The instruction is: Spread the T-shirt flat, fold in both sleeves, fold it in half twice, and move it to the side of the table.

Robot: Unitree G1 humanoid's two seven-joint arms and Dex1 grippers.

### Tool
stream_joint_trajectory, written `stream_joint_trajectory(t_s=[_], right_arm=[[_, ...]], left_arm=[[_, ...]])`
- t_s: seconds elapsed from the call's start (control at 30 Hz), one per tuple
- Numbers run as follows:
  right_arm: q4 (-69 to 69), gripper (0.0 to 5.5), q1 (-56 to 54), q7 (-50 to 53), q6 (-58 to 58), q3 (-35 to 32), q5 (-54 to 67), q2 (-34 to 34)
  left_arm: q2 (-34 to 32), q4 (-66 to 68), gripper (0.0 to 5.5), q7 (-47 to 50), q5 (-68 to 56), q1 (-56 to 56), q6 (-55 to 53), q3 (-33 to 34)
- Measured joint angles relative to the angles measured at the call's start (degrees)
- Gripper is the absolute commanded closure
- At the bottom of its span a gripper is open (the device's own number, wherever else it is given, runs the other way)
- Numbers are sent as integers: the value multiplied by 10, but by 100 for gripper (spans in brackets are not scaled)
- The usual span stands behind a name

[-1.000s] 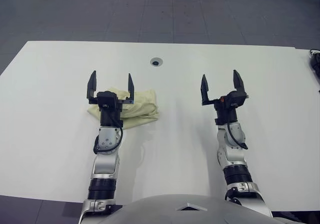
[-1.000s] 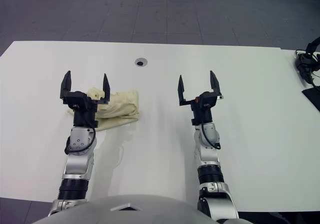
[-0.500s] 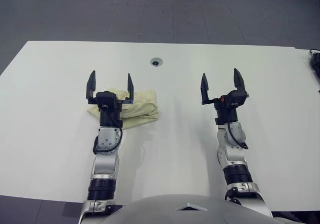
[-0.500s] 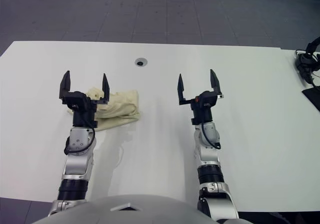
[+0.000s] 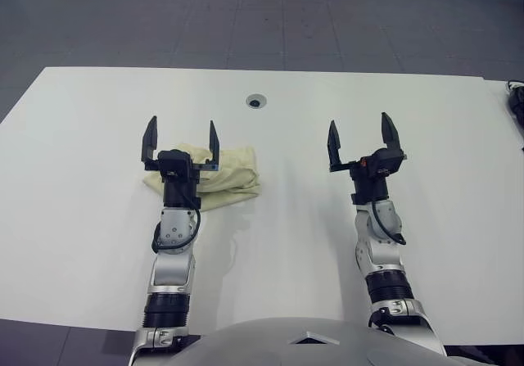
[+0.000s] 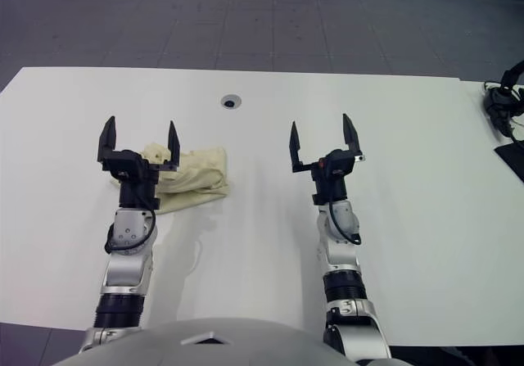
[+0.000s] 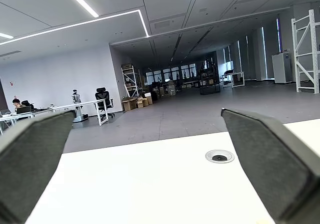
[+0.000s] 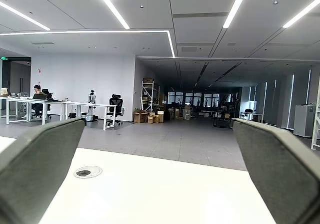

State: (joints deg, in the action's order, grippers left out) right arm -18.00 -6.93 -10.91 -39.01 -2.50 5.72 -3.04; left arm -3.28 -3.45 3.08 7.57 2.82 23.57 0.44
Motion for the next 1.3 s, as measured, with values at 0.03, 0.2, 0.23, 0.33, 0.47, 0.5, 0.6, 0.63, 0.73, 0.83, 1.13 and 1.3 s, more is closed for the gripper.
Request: stream_joint_trajectory(t_s=[0.03, 0.2, 0.23, 0.33, 0.47, 0.5, 0.6, 0.63, 0.73, 0.83, 1.13, 1.3], right_arm=[[0, 13, 0, 0, 0, 0, 0, 0], [-1, 13, 0, 1, 0, 0, 0, 0], [0, 13, 0, 1, 0, 0, 0, 0], [3, 13, 4, -33, 5, 13, 19, -2], [14, 13, 21, -108, 37, 58, 50, -6], [26, 13, 29, -127, 53, 75, 53, -8], [79, 13, 48, -191, 106, 126, 69, -25], [97, 13, 46, -219, 121, 142, 72, -36], [109, 13, 0, -290, 166, 172, 77, -64], [91, 13, -80, -361, 185, 204, 70, -76], [-152, 13, -284, -472, 160, 290, -44, -47], [-261, 84, -346, -430, 113, 303, -112, -11]], left_arm=[[0, -1, 10, -1, 0, 0, -1, 0], [0, 0, 10, -5, 0, 0, -1, -1], [0, 1, 10, -5, 0, 0, -1, 0], [2, 0, 10, 14, 5, 0, 1, 10], [3, 4, 10, 76, 2, -18, -24, 78], [1, 9, 10, 81, -5, -24, -36, 90], [2, 22, 10, 89, -12, -32, -52, 101], [4, 23, 10, 92, -11, -34, -53, 101], [4, 26, 10, 108, -10, -41, -58, 112], [4, 31, 10, 113, -11, -51, -61, 115], [4, 40, 10, 119, -11, -64, -60, 115], [5, 39, 10, 120, -11, -65, -60, 115]])
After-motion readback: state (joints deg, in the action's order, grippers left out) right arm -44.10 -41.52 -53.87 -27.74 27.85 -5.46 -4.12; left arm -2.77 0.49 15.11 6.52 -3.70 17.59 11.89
